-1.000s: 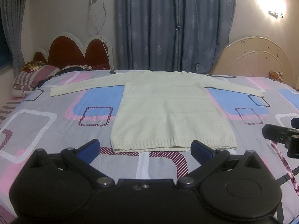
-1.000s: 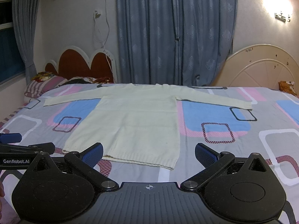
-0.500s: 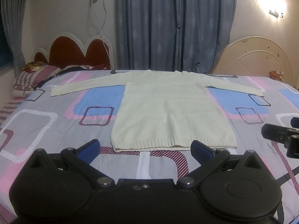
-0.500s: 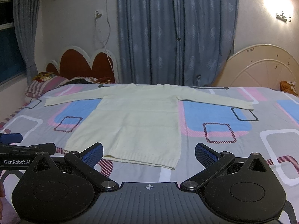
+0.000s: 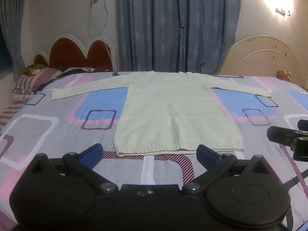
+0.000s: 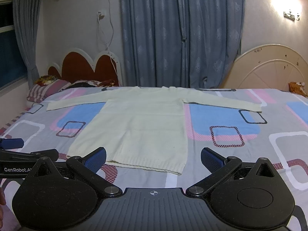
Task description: Fold small clothes
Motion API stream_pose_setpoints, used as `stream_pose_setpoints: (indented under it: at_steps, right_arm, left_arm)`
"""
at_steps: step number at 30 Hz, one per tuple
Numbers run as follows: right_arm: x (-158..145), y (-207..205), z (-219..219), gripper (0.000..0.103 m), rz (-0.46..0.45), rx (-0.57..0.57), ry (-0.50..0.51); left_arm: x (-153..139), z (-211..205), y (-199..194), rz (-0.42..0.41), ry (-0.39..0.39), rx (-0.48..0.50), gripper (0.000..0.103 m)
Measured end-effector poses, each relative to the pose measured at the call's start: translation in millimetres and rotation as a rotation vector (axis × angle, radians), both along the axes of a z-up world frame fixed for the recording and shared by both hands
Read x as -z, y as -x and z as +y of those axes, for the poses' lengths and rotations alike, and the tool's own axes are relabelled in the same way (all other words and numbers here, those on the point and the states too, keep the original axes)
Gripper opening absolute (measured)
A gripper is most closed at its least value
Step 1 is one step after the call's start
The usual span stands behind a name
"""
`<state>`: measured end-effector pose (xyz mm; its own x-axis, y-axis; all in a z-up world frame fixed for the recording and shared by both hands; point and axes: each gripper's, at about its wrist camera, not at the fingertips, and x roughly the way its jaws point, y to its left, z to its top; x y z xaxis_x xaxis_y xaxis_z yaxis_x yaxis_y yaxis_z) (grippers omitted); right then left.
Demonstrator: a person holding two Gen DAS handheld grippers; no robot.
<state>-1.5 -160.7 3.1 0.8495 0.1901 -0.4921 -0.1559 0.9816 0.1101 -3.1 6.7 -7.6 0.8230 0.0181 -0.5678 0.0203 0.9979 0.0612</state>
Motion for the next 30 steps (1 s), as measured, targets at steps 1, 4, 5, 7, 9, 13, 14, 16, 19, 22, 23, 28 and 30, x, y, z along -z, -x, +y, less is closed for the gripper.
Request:
stream_pose_setpoints:
  at_steps: [1,4,5,7,9,13,14,16,19,22,23,28,30]
  right_arm:
    - [0,0,1,0.103,0.004,0.002,-0.004]
    - [2,-4,1,0.103,0.02,0.004,-0.014]
    - [3,-4,2,0.103,0.02,0.003,-0.011]
    - [3,-7,4,0.103,0.023,0.012,-0.005]
    - [4,-10,3,0.103,0.026,0.026,-0.007]
    - [10,-19,-12,0.103,0.059,0.044,-0.067]
    - [11,-21,-15,0.103,0.063,0.049,-0.071]
    - [14,-28,-24,0.103,0.069,0.067,-0.075]
    - [16,-40,-41,0.103,0.077,0.108,-0.091]
    - [19,-60,-62,0.103,0.082,0.153,-0.097]
    - [20,-67,-68,0.103,0.084,0.163,-0.093]
    - [28,-117,-107,0.103,0.106,0.191,-0.131]
    - [31,-140,-121,0.103,0.091,0.222,-0.134]
  left_arm:
    - [0,0,0,0.002,0.001,-0.001,0.103]
    - [0,2,-1,0.01,0.018,0.004,0.103]
    - [0,3,-2,0.01,0.024,0.004,0.103]
    - [-1,6,-8,0.033,0.092,0.032,0.103]
    - [1,12,-15,0.064,0.183,0.065,0.103]
    - [8,12,-30,0.074,0.206,0.058,0.103]
    - [9,11,-33,0.057,0.202,0.058,0.103]
    - [11,9,-39,0.045,0.205,0.061,0.103]
    - [16,12,-55,0.024,0.32,0.086,0.103]
    - [19,11,-77,-0.032,0.316,0.105,0.103]
    - [21,9,-88,-0.018,0.307,0.115,0.103]
    - [29,-2,-144,0.034,0.191,0.112,0.103]
    - [33,-2,-170,0.021,0.141,0.071,0.103]
